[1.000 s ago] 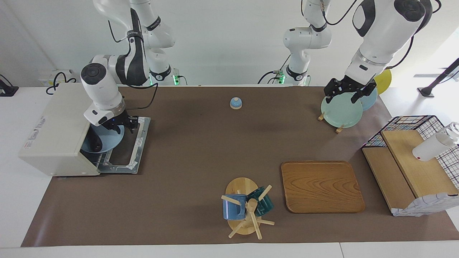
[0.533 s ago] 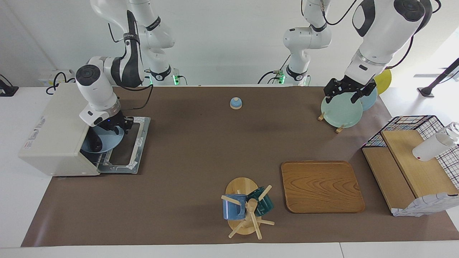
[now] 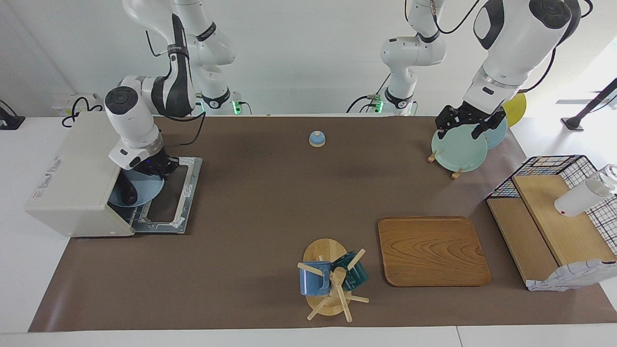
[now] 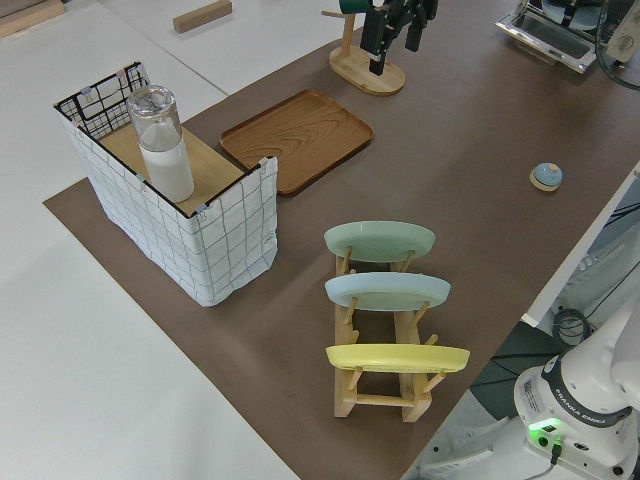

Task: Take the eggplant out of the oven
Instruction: 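Pull the plate with eggplant out and set it mid-table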

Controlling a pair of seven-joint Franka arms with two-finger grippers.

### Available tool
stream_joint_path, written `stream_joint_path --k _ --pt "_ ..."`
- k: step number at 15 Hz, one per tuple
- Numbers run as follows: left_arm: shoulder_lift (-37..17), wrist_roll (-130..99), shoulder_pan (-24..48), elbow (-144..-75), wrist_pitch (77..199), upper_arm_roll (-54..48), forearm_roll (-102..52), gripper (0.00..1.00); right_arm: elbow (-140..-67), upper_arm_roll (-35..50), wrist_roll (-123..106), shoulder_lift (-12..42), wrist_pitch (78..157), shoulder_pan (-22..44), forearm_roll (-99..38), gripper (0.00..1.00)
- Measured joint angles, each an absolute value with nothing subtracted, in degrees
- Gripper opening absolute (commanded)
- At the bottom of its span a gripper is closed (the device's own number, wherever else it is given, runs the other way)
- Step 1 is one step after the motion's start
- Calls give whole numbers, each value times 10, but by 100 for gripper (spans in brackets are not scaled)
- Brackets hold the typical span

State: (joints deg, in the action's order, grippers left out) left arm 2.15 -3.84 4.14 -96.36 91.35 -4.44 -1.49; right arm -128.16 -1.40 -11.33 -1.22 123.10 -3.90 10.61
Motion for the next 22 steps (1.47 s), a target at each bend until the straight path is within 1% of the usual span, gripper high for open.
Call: stream_joint_path --k 2,3,6,9,11,12,15,17,18,20,21,22 --pt "22 -38 41 -964 914 -45 -15 100 -1260 -12 -114 -10 1200 -15 116 0" --pt "22 -38 41 -964 914 -45 -15 100 -1236 -12 -105 -6 1175 11 116 0" --pt "22 -38 41 -964 914 -45 -15 100 -1165 -8 -24 15 1137 124 116 0" --pt "22 -38 41 -964 914 -44 -15 100 -1132 -4 102 48 1135 236 116 0" --pt "22 -38 41 -964 916 -44 -15 100 -1091 -3 195 90 1136 300 105 0" --pt "22 -38 41 -964 917 -44 -15 100 -1058 -2 236 121 1136 328 93 0" --pt "22 -38 40 -964 921 -43 -15 100 -934 -1 357 246 1136 396 73 0" --pt "22 -38 36 -964 925 -43 -15 100 -869 0 423 323 1135 439 73 0" --pt "22 -38 34 -964 925 -43 -15 100 -847 -1 453 350 1135 460 73 0" --pt "22 -38 32 -964 925 -42 -15 100 -824 -3 489 378 1135 488 82 0" --pt "22 -38 30 -964 926 -42 -14 100 -818 -6 494 379 1136 492 81 2" --pt "22 -38 26 -964 926 -42 -14 100 -814 -6 497 379 1137 490 78 6"
